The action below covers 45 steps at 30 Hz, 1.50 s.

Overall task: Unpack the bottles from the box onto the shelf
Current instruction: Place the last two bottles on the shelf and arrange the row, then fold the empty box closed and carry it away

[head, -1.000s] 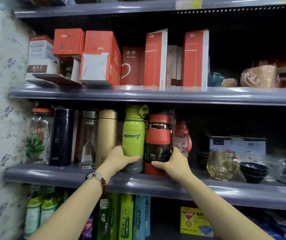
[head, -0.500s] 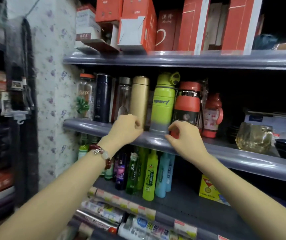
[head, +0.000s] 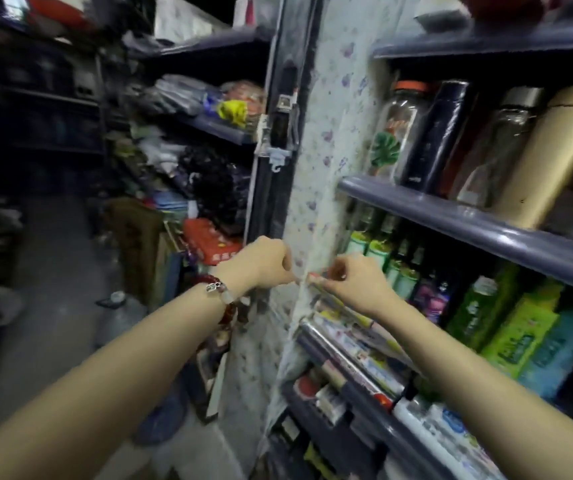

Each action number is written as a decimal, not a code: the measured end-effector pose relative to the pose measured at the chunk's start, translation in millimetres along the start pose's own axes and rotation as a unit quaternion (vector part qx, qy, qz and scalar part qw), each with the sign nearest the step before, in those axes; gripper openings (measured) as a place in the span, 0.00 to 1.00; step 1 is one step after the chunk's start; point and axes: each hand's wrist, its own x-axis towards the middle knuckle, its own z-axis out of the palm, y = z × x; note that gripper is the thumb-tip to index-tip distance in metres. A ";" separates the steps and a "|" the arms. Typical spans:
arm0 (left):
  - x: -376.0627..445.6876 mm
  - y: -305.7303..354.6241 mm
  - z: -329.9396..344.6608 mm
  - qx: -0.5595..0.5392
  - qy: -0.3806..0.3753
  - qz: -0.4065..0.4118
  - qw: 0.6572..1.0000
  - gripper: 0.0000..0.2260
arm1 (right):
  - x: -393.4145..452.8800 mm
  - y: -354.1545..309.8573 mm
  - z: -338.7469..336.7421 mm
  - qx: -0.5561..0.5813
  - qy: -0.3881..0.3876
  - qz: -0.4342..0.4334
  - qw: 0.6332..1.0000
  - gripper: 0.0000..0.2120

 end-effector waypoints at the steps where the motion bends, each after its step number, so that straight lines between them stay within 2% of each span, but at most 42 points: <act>1: -6.7 -23.8 1.7 0.003 -0.006 -0.023 1.000 0.11 | 8.3 -14.1 19.0 0.005 -0.019 -0.009 1.000 0.09; 6: -41.3 -130.6 2.3 0.015 -0.029 -0.116 0.993 0.10 | 41.0 -86.9 106.5 0.040 -0.088 -0.035 0.995 0.07; 11: -69.5 -212.7 -5.7 0.005 -0.019 -0.181 0.983 0.10 | 61.0 -146.8 177.6 0.064 -0.135 -0.050 0.988 0.07; 19: -106.9 -283.3 5.0 -0.035 0.062 -0.284 0.956 0.10 | 76.3 -200.8 263.1 0.098 -0.220 -0.126 0.962 0.07; 22: -124.5 -300.4 28.9 -0.037 0.086 -0.327 0.940 0.14 | 76.9 -208.2 296.8 0.097 -0.254 -0.175 0.946 0.09; 27: -170.3 -329.1 100.7 -0.071 0.066 -0.436 0.895 0.15 | 60.1 -206.3 365.2 0.080 -0.344 -0.246 0.903 0.05; 30: -198.8 -343.4 153.2 -0.093 0.031 -0.489 0.867 0.16 | 40.4 -192.3 411.9 0.073 -0.383 -0.242 0.888 0.06; 34: -228.1 -360.9 219.1 -0.112 -0.011 -0.519 0.848 0.15 | 9.9 -164.4 473.2 0.060 -0.440 -0.223 0.868 0.05; 38: -249.5 -382.4 284.5 -0.112 -0.045 -0.535 0.836 0.15 | -20.0 -131.0 531.8 0.037 -0.450 -0.187 0.873 0.09; 41: -260.6 -399.0 336.3 -0.113 -0.065 -0.540 0.831 0.13 | -37.5 -104.1 578.4 0.009 -0.463 -0.172 0.869 0.07; 44: -270.1 -418.1 389.4 -0.109 -0.074 -0.548 0.826 0.12 | -52.4 -80.3 627.7 0.004 -0.465 -0.164 0.870 0.02; 45: -273.7 -426.1 408.4 -0.105 -0.073 -0.551 0.825 0.12 | -57.6 -73.3 646.6 0.006 -0.465 -0.162 0.870 0.03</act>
